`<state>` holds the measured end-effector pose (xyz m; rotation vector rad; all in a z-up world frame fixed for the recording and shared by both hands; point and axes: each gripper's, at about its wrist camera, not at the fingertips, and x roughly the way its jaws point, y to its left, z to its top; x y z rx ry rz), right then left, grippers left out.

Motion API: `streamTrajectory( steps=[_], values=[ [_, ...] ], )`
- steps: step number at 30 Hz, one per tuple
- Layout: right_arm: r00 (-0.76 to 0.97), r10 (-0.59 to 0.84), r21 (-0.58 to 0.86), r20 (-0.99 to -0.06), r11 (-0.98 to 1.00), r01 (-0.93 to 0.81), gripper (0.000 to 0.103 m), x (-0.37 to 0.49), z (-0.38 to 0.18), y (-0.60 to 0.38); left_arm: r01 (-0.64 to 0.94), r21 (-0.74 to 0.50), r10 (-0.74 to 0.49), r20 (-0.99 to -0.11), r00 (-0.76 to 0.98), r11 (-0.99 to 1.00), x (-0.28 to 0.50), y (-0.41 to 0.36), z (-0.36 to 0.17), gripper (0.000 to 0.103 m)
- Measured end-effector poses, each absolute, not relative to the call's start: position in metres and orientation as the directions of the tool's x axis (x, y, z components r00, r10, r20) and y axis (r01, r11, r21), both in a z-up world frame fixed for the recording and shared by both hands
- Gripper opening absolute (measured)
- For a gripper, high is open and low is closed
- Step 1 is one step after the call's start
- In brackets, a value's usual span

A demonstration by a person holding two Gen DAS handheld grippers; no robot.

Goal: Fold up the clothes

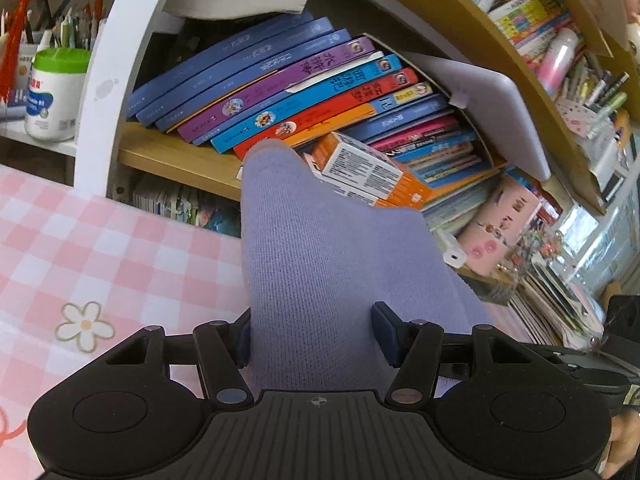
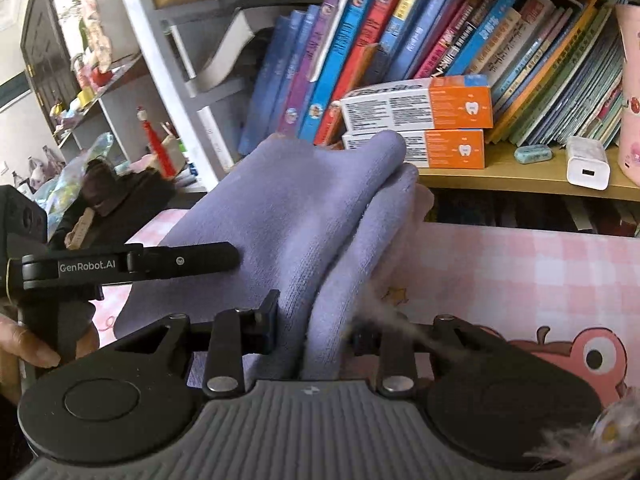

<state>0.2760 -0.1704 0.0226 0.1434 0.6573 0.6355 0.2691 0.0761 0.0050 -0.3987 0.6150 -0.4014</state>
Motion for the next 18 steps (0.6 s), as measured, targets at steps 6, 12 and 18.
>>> streamTrajectory(
  steps=[6, 12, 18],
  values=[
    [0.584, 0.601, 0.353, -0.546, 0.796, -0.491, 0.030, 0.290, 0.010, -0.173, 0.219, -0.487, -0.466, -0.473, 0.747, 0.846, 0.281, 0.076, -0.003, 0.057],
    [0.572, 0.615, 0.383, -0.543, 0.787, -0.483, 0.030, 0.296, 0.006, -0.175, 0.212, -0.501, -0.470, -0.471, 0.747, 0.839, 0.283, 0.080, -0.008, 0.057],
    [0.579, 0.613, 0.387, -0.537, 0.789, -0.477, 0.034, 0.296, 0.004, -0.175, 0.196, -0.489, -0.448, -0.475, 0.757, 0.850, 0.284, 0.079, -0.012, 0.060]
  ],
)
